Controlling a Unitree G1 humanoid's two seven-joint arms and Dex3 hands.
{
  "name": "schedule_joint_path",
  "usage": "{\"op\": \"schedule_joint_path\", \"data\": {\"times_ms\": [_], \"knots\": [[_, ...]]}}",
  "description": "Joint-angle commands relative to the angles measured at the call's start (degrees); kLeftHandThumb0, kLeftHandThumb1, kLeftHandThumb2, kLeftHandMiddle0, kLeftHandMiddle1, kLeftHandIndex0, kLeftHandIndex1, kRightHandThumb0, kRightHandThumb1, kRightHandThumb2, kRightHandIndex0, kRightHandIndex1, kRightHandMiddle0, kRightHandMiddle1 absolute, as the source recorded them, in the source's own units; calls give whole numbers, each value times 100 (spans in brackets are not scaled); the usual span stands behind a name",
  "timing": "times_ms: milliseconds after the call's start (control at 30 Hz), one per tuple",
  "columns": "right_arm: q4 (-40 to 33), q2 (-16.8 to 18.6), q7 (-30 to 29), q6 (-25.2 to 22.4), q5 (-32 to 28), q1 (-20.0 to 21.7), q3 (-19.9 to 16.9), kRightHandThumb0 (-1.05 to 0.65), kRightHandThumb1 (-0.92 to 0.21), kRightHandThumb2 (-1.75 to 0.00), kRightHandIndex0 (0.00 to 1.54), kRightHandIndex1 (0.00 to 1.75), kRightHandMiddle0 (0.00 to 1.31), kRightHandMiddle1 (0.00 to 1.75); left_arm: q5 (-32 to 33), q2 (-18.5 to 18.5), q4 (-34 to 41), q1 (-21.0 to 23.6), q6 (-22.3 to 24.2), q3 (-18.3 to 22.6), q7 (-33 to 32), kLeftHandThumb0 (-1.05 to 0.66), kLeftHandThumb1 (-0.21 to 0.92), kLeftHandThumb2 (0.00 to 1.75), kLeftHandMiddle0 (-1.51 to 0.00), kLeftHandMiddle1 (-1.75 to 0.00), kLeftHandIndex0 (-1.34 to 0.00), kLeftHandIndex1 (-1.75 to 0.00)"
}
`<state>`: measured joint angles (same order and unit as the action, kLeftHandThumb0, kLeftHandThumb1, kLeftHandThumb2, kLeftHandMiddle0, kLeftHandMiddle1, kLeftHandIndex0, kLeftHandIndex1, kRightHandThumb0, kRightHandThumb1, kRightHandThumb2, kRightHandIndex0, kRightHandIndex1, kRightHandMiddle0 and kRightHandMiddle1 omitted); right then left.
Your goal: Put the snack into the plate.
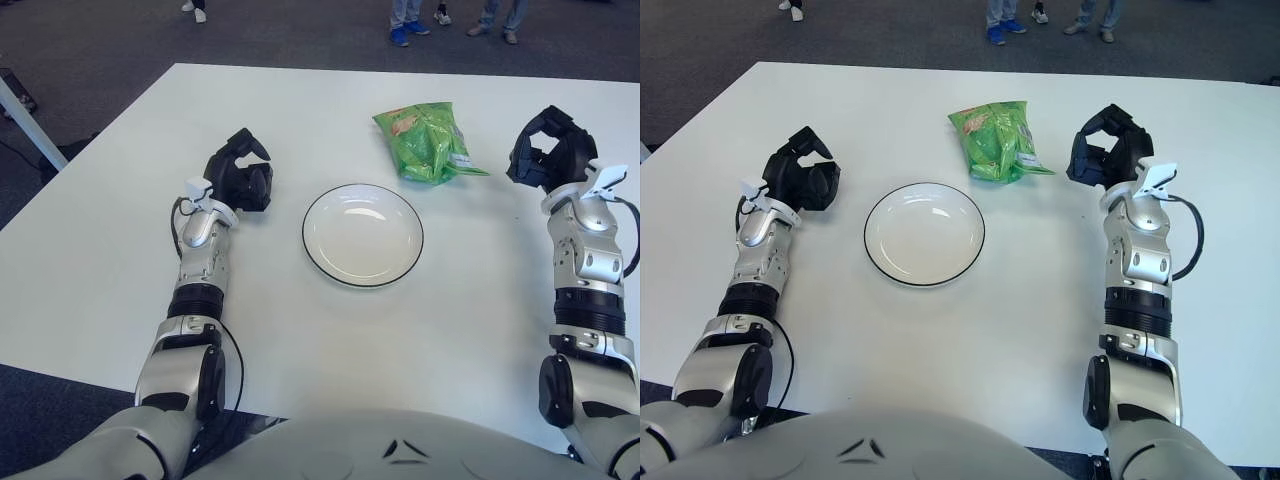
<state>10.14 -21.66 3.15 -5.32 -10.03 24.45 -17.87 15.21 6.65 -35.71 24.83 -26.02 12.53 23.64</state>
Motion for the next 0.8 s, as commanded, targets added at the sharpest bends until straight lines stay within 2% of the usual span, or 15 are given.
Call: {"op": "schedule_joint_path", "data": {"times_ms": [0,567,767], "knots": [[-51,-151,-8,-86,142,183,53,-48,-34,-130,125,175,60,175,81,-260,-285,-515,73,22,-84,-52,21,144,-136,-175,-70,-175],[864,-492,83,103,664,972,333,-51,-26,-139,127,175,66,175,47,-251,-352,-487,31,8,-61,-52,21,145,-136,-175,-70,-175],[1672,-611,278,307,967,1552,693,-51,-25,-139,129,175,67,175,15,-249,-355,-493,15,-1,-89,-52,21,145,-136,-175,-70,-175]]}}
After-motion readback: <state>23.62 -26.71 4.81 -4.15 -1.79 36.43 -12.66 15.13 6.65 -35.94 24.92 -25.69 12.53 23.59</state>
